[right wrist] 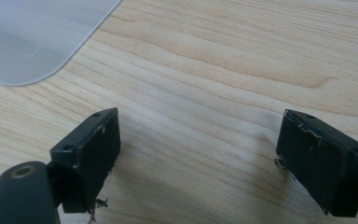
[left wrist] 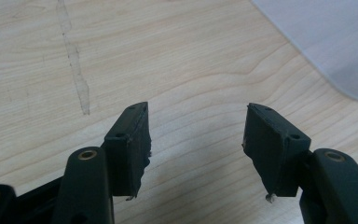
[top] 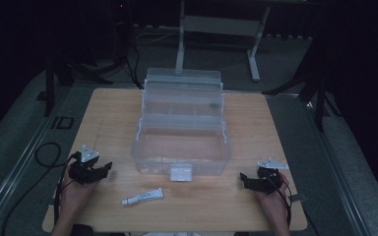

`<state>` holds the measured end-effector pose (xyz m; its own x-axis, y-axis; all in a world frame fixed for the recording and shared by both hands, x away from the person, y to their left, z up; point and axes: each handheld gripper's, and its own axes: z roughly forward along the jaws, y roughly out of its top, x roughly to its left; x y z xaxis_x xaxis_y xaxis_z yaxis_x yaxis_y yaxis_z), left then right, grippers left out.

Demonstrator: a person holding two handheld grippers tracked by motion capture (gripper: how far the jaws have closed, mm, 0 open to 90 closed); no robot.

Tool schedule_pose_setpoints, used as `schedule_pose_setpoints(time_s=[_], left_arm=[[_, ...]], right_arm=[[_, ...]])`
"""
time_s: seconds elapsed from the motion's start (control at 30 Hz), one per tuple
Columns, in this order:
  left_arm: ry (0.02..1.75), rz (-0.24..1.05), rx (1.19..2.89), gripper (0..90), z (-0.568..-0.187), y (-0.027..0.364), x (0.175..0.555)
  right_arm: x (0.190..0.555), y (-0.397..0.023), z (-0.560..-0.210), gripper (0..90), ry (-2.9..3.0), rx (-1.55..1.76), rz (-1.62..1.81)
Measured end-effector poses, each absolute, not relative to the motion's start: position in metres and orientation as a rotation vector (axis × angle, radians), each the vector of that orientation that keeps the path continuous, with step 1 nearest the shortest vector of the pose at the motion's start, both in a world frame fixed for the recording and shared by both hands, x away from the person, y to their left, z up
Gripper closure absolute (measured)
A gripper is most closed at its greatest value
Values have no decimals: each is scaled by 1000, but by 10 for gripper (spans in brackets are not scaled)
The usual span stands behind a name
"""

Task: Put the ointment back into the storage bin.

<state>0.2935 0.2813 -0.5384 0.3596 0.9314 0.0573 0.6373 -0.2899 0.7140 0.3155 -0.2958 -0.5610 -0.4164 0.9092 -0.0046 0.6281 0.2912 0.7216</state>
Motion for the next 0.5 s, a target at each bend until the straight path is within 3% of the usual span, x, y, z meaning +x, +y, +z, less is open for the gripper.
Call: schedule_pose_setpoints(time_s=[0.5], left_arm=[[1233, 568, 2117, 420, -502, 277, 291]], right_arm=[[314, -295, -561, 134, 2141, 1384, 910]])
